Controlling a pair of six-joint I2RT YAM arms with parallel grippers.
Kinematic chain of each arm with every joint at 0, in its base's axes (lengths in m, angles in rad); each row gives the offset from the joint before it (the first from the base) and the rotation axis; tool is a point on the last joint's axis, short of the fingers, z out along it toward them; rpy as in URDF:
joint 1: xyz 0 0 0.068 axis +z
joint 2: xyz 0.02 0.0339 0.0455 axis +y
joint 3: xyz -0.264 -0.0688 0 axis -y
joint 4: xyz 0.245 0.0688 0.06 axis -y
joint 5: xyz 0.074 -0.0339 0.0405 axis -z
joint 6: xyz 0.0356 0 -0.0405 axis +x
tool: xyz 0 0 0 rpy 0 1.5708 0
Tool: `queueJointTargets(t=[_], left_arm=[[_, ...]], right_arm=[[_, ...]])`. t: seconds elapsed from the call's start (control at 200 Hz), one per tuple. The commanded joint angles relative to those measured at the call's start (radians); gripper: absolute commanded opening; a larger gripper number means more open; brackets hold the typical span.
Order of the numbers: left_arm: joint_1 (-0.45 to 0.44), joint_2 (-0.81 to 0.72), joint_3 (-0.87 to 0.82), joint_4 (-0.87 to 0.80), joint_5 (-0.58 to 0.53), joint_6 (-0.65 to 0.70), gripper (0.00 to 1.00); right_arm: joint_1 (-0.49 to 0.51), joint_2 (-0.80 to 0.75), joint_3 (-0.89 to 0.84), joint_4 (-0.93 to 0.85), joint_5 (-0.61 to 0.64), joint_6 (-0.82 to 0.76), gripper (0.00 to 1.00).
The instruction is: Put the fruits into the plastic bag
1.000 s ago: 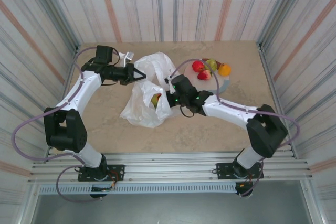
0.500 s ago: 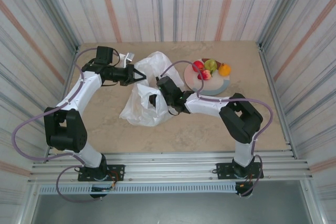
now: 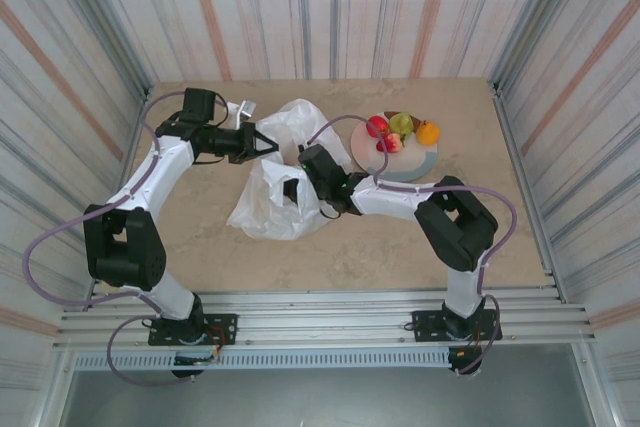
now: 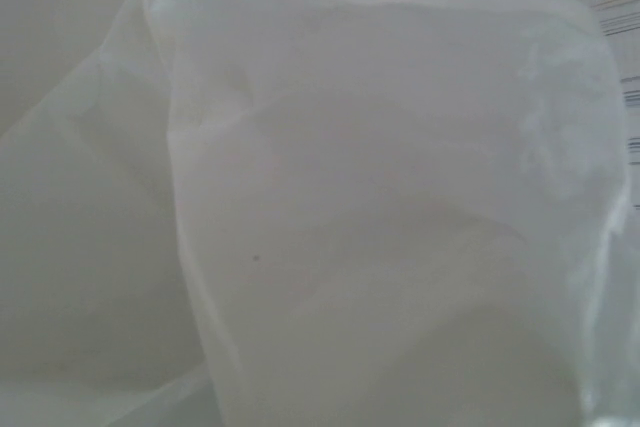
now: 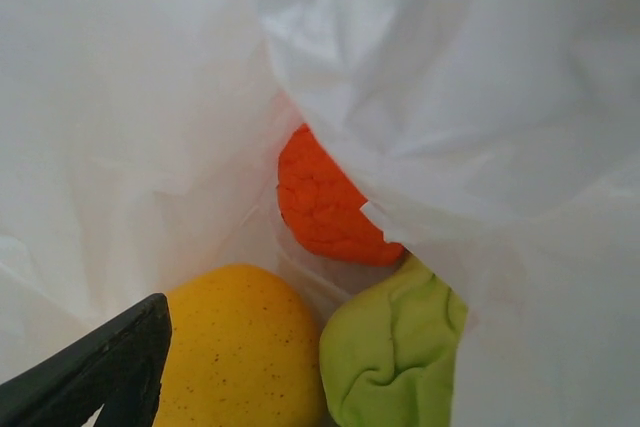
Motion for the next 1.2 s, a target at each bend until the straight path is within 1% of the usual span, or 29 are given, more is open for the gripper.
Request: queueJointTargets(t=[0.0, 0.055, 0.115, 0.301, 0.481, 0.646, 0.822, 0.967, 1.087, 1.192], left_arm=[[0.007, -0.016, -0.014, 0.011, 0.028, -0.01, 0.0], [0.01, -0.016, -0.012, 0.011, 0.029, -0.011, 0.0], [0.011, -0.015, -0.014, 0.012, 0.029, -0.011, 0.0], [0.016, -0.015, -0.014, 0.011, 0.029, -0.013, 0.0], [0.022, -0.014, -0.015, 0.012, 0.027, -0.016, 0.0], [0.033, -0.01, -0.018, 0.015, 0.026, -0.02, 0.0], [0.036, -0.008, -0.02, 0.02, 0.029, -0.024, 0.0], [0.036, -0.006, -0.018, 0.018, 0.03, -0.025, 0.0], [0.036, -0.007, -0.022, 0.02, 0.029, -0.025, 0.0], [0.036, -0.009, -0.02, 0.021, 0.03, -0.026, 0.0]], right_arm=[[-0.007, -0.075, -0.022, 0.005, -0.012, -0.019, 0.82], [-0.007, -0.1, -0.035, 0.007, -0.018, -0.026, 0.85], [-0.007, -0.13, -0.054, 0.004, -0.02, -0.033, 0.86], [-0.009, -0.234, -0.117, -0.033, -0.041, -0.062, 0.85], [-0.023, -0.35, -0.171, -0.112, -0.066, -0.083, 0.84], [-0.048, -0.467, -0.235, -0.139, -0.106, -0.108, 0.83], [-0.086, -0.585, -0.266, -0.181, -0.129, -0.135, 0.82], [-0.129, -0.66, -0.268, -0.22, -0.195, -0.172, 0.82], [-0.163, -0.727, -0.258, -0.285, -0.158, -0.225, 0.82], [-0.233, -0.773, -0.258, -0.332, -0.098, -0.226, 0.82]])
